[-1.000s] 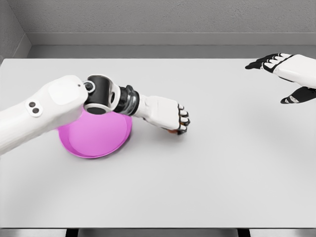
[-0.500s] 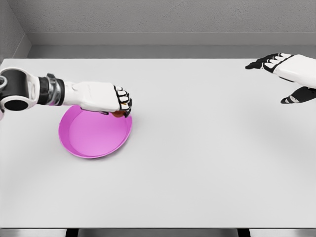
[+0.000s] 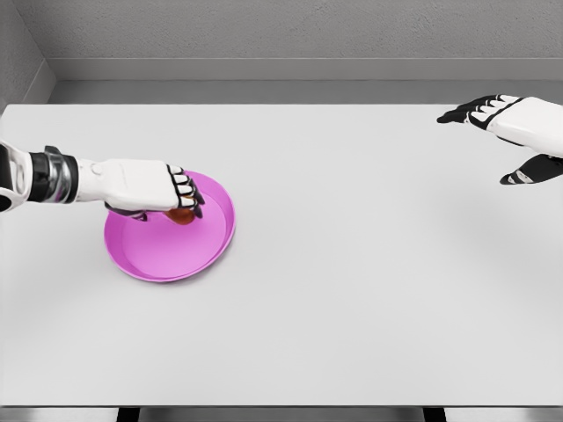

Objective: Put the apple on the plate with both arms

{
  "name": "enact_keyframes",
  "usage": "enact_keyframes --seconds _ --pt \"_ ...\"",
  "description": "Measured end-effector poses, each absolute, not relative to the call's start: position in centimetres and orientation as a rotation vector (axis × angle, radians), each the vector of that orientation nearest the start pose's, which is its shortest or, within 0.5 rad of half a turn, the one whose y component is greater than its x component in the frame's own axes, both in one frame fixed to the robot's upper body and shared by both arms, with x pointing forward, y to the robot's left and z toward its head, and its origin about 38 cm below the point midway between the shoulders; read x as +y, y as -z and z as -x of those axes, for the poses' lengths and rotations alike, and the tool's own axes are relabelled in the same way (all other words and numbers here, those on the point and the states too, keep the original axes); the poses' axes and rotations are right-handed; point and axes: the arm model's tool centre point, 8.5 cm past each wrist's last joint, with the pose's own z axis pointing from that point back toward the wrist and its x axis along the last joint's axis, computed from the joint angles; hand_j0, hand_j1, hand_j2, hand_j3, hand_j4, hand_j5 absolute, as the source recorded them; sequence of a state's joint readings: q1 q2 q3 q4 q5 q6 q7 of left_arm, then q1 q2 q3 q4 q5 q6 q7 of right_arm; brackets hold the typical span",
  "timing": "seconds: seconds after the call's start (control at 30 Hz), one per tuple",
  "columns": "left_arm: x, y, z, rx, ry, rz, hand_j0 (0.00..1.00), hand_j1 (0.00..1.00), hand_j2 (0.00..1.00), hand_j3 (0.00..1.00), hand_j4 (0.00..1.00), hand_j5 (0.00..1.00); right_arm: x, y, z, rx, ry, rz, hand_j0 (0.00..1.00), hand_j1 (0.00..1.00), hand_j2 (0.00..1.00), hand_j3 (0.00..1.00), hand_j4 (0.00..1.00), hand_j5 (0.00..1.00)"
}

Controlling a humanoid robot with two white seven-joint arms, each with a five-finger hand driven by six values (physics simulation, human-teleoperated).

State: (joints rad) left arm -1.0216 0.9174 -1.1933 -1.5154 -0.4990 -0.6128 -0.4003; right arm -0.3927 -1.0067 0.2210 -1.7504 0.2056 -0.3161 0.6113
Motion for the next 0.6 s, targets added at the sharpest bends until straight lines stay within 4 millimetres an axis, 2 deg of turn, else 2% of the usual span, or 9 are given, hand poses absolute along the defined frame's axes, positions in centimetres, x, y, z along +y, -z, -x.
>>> enact_keyframes --seconds 0.13,0.23,0.27,0.33,0.47,0.6 --pt "26.4 -21.7 -42.8 1.485 -3.064 0.486 1.00 1.00 1.00 1.00 1.00 1.00 -36.0 -30.1 -38.9 -1.409 -1.812 0.576 1.00 1.00 1.00 1.00 1.00 1.00" --pt "27.2 -21.7 -42.7 1.620 -3.086 0.436 1.00 1.00 1.00 1.00 1.00 1.00 -36.0 -30.1 -38.9 -1.409 -1.812 0.576 1.00 1.00 1.00 1.00 1.00 1.00" --pt "27.8 -20.9 -42.4 1.686 -3.111 0.395 1.00 1.00 1.00 1.00 1.00 1.00 -36.0 -30.1 -38.9 -1.409 -1.812 0.576 1.00 1.00 1.00 1.00 1.00 1.00" --pt "29.1 -20.5 -42.6 1.821 -3.127 0.381 1.00 1.00 1.00 1.00 1.00 1.00 -36.0 -30.1 -38.9 -1.409 -1.812 0.576 1.00 1.00 1.00 1.00 1.00 1.00" --pt "32.2 -21.7 -44.1 2.065 -3.119 0.462 1.00 1.00 1.00 1.00 1.00 1.00 -36.0 -30.1 -38.9 -1.409 -1.812 0.576 1.00 1.00 1.00 1.00 1.00 1.00" --pt "34.4 -22.1 -44.8 2.167 -3.120 0.542 1.00 1.00 1.00 1.00 1.00 1.00 -36.0 -30.1 -38.9 -1.409 -1.812 0.576 1.00 1.00 1.00 1.00 1.00 1.00"
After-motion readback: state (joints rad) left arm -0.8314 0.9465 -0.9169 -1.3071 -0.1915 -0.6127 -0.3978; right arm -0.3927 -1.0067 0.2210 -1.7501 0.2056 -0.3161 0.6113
